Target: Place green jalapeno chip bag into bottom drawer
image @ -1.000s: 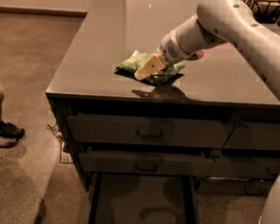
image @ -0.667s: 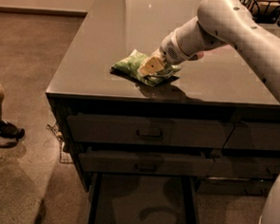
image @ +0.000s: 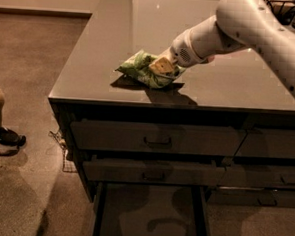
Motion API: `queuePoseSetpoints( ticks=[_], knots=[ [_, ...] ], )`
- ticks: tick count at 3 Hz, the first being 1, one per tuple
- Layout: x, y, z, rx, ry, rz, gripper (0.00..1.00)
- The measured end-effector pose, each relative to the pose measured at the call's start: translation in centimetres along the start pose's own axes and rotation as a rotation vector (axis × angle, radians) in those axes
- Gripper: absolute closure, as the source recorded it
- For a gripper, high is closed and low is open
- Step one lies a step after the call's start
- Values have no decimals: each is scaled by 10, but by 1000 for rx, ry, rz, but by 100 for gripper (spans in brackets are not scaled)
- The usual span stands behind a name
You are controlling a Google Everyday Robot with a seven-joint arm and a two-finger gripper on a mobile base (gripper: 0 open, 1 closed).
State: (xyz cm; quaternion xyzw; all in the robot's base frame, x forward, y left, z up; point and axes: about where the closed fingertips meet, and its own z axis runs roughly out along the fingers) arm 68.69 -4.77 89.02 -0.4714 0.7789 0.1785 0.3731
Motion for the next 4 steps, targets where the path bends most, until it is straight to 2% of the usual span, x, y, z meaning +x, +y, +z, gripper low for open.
queuePoseSetpoints(
  ticks=[1,2,3,4],
  knots=[
    [-15,23,-43,8,-77,-48,100],
    [-20,58,-101,22,-110,-78,100],
    [-18,61,-101,12,-106,-80,100],
    [-6,87,-100,-61,-78,-92,100]
  ],
)
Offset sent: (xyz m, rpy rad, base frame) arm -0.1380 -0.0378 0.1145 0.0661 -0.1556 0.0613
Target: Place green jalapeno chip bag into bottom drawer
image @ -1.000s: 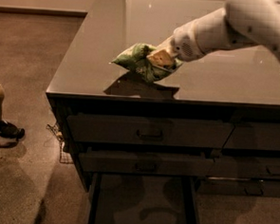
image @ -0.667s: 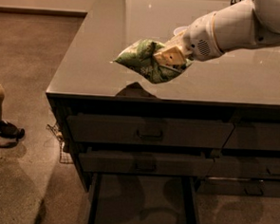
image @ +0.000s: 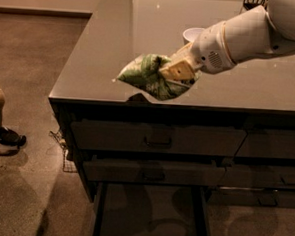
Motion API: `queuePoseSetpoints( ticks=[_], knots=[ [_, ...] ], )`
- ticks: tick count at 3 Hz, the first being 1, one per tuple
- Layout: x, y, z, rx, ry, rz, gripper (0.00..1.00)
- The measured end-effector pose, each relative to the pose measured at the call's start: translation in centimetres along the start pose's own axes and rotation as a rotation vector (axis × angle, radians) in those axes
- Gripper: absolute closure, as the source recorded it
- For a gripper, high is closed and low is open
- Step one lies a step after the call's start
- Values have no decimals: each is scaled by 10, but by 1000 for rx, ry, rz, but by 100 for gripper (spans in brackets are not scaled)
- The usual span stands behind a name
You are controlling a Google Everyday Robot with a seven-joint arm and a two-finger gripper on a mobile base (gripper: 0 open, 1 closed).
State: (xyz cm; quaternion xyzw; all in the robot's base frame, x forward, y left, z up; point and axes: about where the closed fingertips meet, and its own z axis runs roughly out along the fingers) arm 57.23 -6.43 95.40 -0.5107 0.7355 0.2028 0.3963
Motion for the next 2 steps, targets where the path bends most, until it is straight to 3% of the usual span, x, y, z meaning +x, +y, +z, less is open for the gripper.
queuePoseSetpoints(
  ticks=[1,2],
  knots=[
    [15,47,-1,-99,26,-2,100],
    [45,106,18,-238,56,44,100]
  ],
)
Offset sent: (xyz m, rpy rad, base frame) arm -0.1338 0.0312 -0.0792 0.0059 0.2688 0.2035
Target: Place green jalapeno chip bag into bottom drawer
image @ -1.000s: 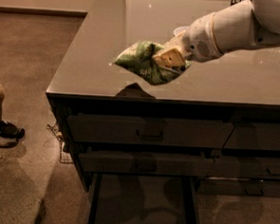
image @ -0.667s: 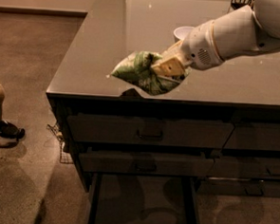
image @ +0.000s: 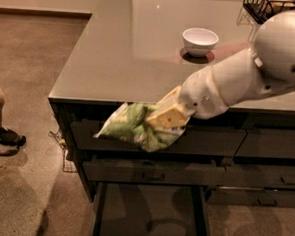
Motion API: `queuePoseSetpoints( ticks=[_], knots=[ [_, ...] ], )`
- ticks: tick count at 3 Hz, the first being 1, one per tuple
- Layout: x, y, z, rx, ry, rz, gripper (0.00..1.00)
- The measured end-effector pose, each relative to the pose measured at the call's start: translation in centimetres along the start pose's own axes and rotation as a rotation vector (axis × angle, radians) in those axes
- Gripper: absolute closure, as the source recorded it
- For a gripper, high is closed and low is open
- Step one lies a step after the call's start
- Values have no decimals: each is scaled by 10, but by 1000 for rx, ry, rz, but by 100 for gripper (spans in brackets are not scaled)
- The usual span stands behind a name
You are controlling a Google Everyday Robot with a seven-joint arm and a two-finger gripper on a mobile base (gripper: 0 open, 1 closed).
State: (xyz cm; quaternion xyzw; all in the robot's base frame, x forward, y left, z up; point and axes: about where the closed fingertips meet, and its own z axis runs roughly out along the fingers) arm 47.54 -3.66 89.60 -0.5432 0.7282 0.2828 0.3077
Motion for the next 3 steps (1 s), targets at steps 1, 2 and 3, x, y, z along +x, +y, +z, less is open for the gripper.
queuePoseSetpoints(
  ticks=[1,2,3],
  knots=[
    [26,27,30,-92,24,45,100],
    [26,27,30,-93,24,45,100],
    [43,29,44,-120,29,77,100]
  ],
)
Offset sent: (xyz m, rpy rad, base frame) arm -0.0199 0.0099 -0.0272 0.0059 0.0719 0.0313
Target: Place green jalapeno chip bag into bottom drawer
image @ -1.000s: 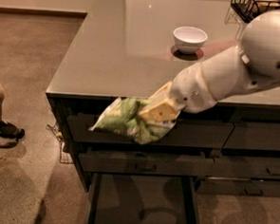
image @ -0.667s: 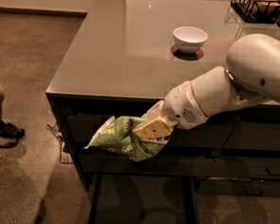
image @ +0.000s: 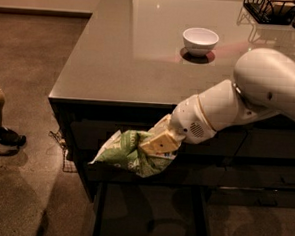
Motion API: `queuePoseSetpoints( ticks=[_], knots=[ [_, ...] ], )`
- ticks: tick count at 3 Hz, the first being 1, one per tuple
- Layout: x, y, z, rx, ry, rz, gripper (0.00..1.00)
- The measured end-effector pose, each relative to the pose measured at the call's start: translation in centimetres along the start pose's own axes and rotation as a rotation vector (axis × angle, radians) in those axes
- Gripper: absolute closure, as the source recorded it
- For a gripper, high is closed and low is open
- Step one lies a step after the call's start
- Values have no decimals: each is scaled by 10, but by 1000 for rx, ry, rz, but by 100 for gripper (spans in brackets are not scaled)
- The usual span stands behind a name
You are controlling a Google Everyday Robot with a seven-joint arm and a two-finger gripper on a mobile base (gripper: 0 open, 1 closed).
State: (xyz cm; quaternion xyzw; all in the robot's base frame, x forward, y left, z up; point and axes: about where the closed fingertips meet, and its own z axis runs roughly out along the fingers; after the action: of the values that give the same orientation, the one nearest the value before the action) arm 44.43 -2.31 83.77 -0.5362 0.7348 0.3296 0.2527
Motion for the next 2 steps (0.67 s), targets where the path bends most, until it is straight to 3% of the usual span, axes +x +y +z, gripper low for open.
queuePoseSetpoints(
  ticks=[2],
  knots=[
    [93,-5,71,-84,-30,108,100]
  ],
)
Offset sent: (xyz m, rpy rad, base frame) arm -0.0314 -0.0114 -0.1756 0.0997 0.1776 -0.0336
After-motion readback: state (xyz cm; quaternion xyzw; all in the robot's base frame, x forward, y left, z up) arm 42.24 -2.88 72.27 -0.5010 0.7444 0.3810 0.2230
